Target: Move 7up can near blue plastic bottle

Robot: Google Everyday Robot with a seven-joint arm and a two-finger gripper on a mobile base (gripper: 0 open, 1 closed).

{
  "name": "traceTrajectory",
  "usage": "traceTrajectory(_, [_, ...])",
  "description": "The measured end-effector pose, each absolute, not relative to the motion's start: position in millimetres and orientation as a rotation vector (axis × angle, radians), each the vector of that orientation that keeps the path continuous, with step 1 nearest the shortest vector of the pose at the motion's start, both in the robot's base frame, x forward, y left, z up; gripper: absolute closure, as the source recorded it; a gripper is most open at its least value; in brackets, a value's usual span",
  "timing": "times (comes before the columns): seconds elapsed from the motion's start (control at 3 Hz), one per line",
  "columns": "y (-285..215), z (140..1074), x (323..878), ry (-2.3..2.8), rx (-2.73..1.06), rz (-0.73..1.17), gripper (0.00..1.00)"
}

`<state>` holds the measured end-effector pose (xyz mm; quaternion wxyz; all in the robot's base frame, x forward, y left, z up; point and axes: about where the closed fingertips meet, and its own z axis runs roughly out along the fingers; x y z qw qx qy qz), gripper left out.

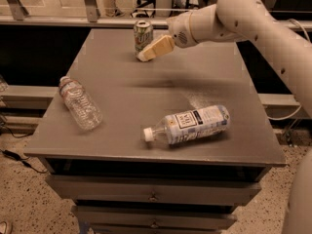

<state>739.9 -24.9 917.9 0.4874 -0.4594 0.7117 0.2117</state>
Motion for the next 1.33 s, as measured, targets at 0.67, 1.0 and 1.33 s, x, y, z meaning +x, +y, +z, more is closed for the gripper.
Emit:
traceTrajectory(0.67, [-16,902,792,1.694,-1.025,0.512,0.00])
traceTrajectory(1.0, [-11,900,810,1.678,-0.979,0.530,0.00])
traceTrajectory(1.33, [-1,899,821,1.679,-0.935,0.589,0.23])
